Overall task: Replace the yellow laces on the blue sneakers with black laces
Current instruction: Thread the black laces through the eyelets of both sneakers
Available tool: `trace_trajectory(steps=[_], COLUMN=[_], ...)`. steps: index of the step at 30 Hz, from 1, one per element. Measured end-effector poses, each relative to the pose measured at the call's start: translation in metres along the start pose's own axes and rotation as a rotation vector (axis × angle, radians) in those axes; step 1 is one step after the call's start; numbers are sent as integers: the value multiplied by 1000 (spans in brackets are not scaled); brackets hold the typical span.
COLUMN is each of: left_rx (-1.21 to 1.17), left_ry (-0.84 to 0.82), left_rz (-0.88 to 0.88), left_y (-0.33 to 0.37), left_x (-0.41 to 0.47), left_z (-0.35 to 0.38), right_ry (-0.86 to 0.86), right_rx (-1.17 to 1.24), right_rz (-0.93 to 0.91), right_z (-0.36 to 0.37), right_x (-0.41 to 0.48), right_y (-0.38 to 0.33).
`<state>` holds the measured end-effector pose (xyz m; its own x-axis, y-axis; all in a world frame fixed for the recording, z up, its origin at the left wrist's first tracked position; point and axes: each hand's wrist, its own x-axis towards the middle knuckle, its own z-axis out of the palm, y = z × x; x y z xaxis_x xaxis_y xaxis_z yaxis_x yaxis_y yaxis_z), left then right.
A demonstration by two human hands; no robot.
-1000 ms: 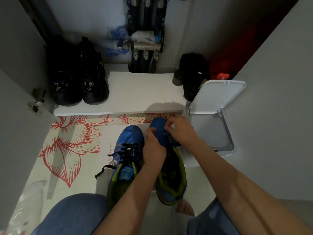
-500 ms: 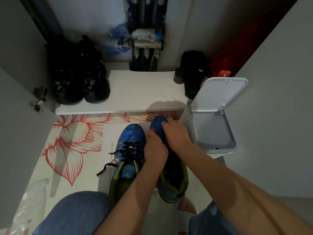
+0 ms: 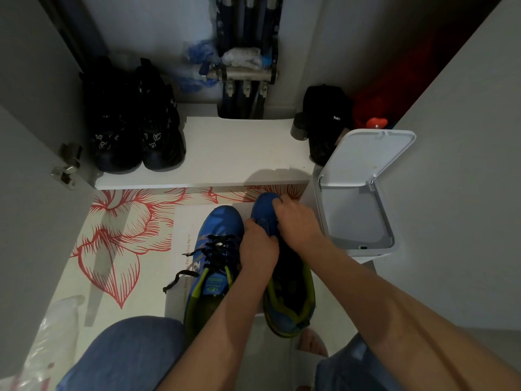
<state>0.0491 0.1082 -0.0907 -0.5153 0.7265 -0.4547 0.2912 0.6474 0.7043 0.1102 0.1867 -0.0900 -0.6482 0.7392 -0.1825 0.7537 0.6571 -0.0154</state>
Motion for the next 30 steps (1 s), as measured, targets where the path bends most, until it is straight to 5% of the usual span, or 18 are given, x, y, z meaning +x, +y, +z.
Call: trace_trajectory(steps=[9, 13, 16, 22, 30], left_rx=[-25, -26, -40, -76, -87], left_ry=[8, 4, -2, 70, 162], left_rz=[-4, -4, -5, 8, 85], left_y=[-2, -2, -3, -8, -15], left_x=[1, 3, 4, 10, 12], left_z=[1, 2, 2, 2, 6], right_ry=[141, 216, 252, 33, -172], right_rx=[-142, 13, 373, 1027, 949], right_rz=[-16, -152, -116, -16, 110], right_z=[-3, -2, -11, -21, -20], right_x=[-4, -3, -1, -1, 0], right_y=[-6, -7, -7, -12, 6])
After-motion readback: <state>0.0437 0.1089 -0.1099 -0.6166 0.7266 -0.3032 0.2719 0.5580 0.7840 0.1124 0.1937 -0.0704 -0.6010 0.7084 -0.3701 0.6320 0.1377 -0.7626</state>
